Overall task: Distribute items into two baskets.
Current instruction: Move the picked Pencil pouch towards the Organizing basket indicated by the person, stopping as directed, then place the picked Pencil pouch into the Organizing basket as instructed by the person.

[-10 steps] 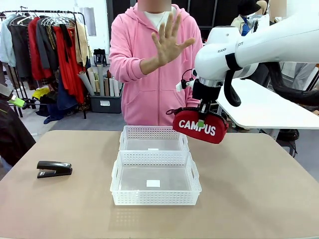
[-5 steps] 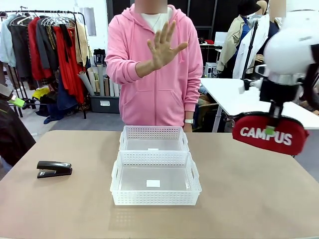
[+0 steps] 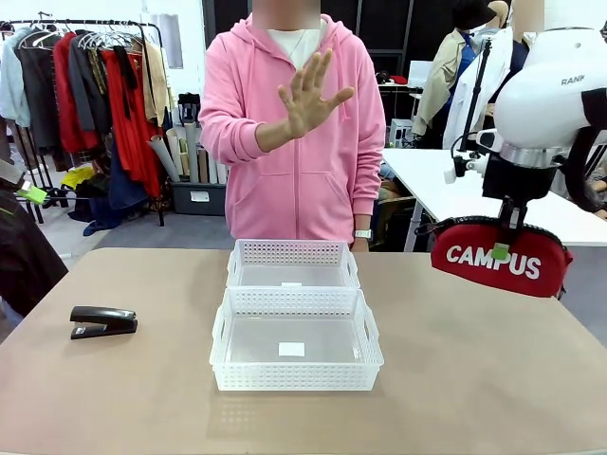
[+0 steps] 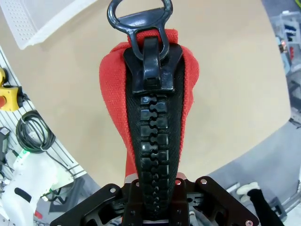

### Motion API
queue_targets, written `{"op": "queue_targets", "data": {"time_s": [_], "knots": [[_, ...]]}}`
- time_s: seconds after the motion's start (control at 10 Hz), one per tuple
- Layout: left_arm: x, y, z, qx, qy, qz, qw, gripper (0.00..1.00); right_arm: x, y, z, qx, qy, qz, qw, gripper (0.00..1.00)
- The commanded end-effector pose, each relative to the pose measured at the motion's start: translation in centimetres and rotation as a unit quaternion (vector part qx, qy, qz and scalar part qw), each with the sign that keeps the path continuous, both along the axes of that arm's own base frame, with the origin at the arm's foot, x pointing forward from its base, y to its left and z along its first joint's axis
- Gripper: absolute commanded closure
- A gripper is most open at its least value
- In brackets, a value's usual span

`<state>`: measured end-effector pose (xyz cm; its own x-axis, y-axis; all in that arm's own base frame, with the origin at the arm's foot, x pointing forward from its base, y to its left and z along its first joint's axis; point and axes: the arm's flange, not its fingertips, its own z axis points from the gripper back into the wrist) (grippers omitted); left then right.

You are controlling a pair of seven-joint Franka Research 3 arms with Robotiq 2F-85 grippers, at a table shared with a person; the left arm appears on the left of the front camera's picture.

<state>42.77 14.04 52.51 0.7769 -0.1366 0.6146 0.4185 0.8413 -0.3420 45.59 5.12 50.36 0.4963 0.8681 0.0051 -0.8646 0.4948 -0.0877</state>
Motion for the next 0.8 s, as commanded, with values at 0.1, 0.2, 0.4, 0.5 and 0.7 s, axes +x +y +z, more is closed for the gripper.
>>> {"op": "queue_targets", "data": {"time_s": [0.1,0.2,0.4,0.5,0.7], "knots": [[-0.04,0.05,0.04,-0.004,-0.002,-0.003,1.000,0.00,-0.42,-0.19,0.12,0.000,0.000,-0.003,1.000,1.00],[-0.04,0.05,0.04,-0.004,-0.002,-0.003,1.000,0.00,-0.42,-0.19,0.12,0.000,0.000,-0.003,1.000,1.00],[-0.04,0.05,0.04,-0.004,-0.002,-0.003,1.000,0.00,-0.42,-0.19,0.12,0.000,0.000,-0.003,1.000,1.00],[-0.04,0.05,0.04,-0.004,-0.002,-0.003,1.000,0.00,-0.42,-0.19,0.12,0.000,0.000,-0.003,1.000,1.00],[-0.04,0.05,0.04,-0.004,-0.002,-0.003,1.000,0.00,-0.42,-0.19,0.12,0.000,0.000,-0.003,1.000,1.00]]}}
